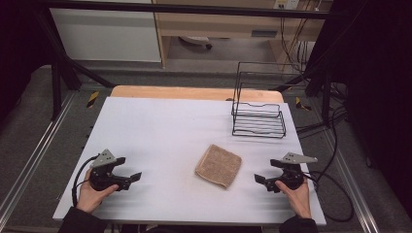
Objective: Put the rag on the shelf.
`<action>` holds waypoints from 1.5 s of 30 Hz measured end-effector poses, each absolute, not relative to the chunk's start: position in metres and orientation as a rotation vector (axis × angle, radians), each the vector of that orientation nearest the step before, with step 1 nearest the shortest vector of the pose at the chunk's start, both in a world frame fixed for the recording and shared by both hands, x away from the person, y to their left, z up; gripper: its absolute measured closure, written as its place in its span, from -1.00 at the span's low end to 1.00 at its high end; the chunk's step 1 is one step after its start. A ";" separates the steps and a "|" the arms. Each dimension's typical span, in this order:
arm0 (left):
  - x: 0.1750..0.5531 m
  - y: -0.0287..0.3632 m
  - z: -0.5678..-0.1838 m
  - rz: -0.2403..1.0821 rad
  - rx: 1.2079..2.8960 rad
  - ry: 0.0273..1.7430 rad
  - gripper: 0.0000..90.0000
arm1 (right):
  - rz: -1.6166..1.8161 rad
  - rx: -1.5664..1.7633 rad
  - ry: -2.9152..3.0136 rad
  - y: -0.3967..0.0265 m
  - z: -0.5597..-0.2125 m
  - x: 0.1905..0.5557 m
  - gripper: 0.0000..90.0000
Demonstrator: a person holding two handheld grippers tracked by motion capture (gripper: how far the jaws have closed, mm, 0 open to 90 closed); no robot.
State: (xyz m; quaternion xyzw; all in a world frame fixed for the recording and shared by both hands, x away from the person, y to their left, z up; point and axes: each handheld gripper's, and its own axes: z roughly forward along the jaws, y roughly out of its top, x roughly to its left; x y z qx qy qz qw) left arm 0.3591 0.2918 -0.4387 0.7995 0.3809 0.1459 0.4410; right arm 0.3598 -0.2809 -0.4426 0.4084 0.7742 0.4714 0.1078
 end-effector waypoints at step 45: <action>0.357 0.291 -0.439 0.392 1.993 0.965 -0.82 | 1.208 0.962 2.485 -0.170 -0.433 0.340 -0.37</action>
